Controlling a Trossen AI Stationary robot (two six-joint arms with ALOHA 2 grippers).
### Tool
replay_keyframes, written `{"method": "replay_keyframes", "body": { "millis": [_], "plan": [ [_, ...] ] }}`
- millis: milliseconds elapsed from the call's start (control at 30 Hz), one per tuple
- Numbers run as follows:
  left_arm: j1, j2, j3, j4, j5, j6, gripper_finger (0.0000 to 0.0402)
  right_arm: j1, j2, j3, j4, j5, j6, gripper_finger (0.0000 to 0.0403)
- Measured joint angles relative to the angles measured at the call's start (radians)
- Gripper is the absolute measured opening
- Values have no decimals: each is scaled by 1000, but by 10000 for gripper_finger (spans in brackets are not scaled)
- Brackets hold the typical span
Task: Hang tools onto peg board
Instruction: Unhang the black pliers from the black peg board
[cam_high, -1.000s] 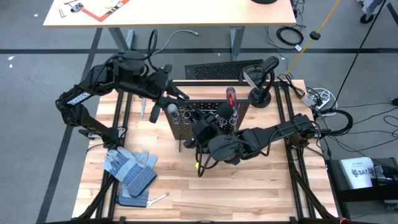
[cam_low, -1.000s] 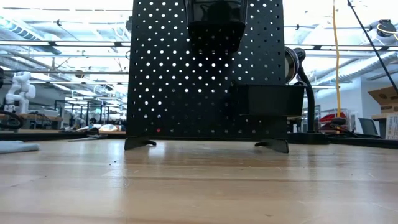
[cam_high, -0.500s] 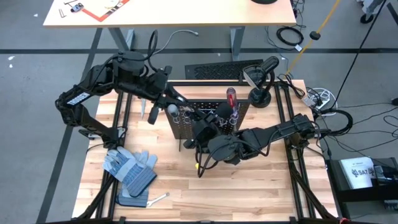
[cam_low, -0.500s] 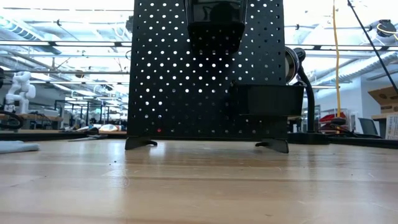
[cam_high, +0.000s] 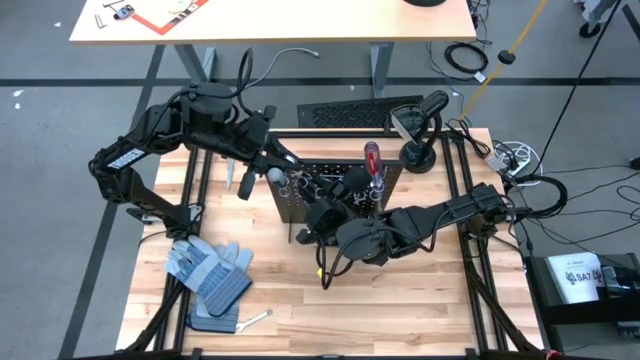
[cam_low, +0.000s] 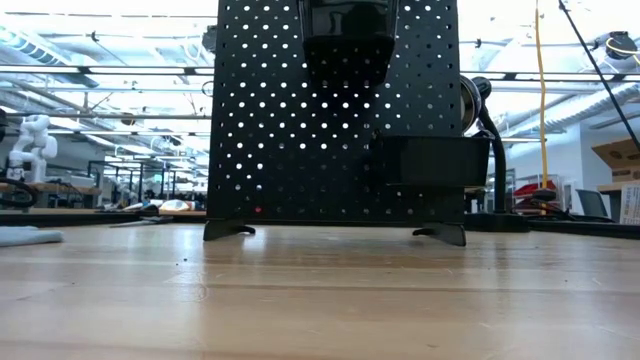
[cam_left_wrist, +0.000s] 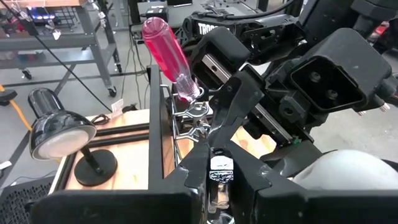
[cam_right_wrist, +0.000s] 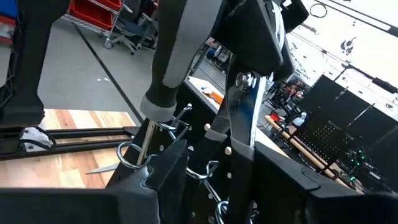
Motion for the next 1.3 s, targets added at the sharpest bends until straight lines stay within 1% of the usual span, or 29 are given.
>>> {"method": "replay_keyframes", "body": {
  "millis": [100, 200, 500, 767, 833, 967, 1067, 1167, 1233, 1300],
  "plan": [
    [0, 0, 0, 0, 1, -2, 39, 0, 0, 0, 0, 0, 1, 160],
    [0, 0, 0, -1, 5, -5, 39, -4, -1, 0, 0, 1, 5, 136],
    [1, 0, 0, -4, 18, -8, 39, -33, -3, 2, 4, -6, 4, 27],
    [0, -3, 0, -7, 24, -9, 40, -34, -2, 2, 4, -7, -3, 25],
    [0, -6, -2, -2, 23, -10, 65, -35, -2, 2, 4, -8, 2, 25],
    [1, -28, -2, 12, -13, -10, 143, -35, -1, 2, 4, -12, 14, 25],
    [0, -52, -2, 10, -39, -10, 188, -35, -1, 2, 4, -10, 20, 25],
    [0, -79, -2, 1, -56, -11, 211, -34, 0, 2, 4, -8, 26, 25],
    [0, -103, -2, -39, -106, -7, 215, -34, 0, 1, 4, -6, 30, 25],
    [0, -131, -2, -115, -177, 9, 216, -34, 0, 1, 4, -5, 35, 25]
  ]
}}
